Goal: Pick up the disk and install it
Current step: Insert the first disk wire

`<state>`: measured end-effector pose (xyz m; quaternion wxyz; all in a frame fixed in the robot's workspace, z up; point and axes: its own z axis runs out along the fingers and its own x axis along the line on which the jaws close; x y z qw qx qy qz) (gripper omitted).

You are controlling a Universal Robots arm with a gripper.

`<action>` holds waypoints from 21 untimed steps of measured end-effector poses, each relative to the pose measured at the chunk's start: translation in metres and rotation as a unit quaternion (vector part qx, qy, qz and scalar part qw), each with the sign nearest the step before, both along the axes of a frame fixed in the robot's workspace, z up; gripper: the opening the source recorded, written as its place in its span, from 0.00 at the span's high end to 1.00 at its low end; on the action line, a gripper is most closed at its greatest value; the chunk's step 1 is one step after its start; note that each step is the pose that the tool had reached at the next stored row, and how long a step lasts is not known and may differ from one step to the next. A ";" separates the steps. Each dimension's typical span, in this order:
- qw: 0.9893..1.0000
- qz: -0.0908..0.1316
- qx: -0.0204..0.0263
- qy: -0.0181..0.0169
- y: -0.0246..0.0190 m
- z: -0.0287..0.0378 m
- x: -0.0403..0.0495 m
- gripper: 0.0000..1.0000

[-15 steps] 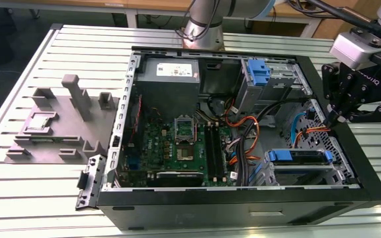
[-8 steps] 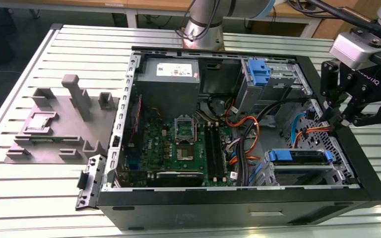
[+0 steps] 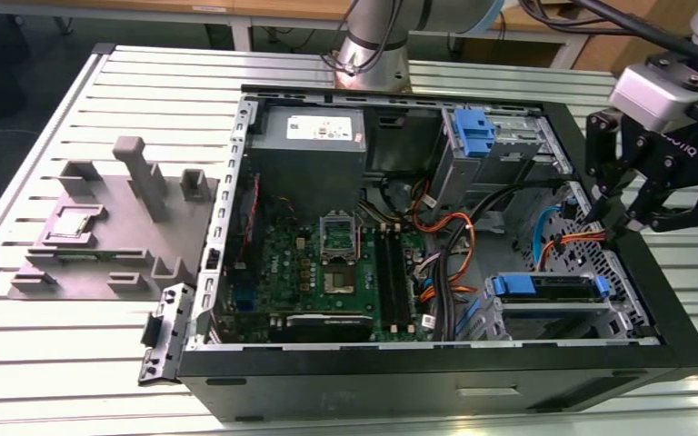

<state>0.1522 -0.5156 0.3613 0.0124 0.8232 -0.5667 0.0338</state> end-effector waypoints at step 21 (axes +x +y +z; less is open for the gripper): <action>0.992 0.128 -0.020 -0.003 0.0004 -0.0042 0.0005 0.68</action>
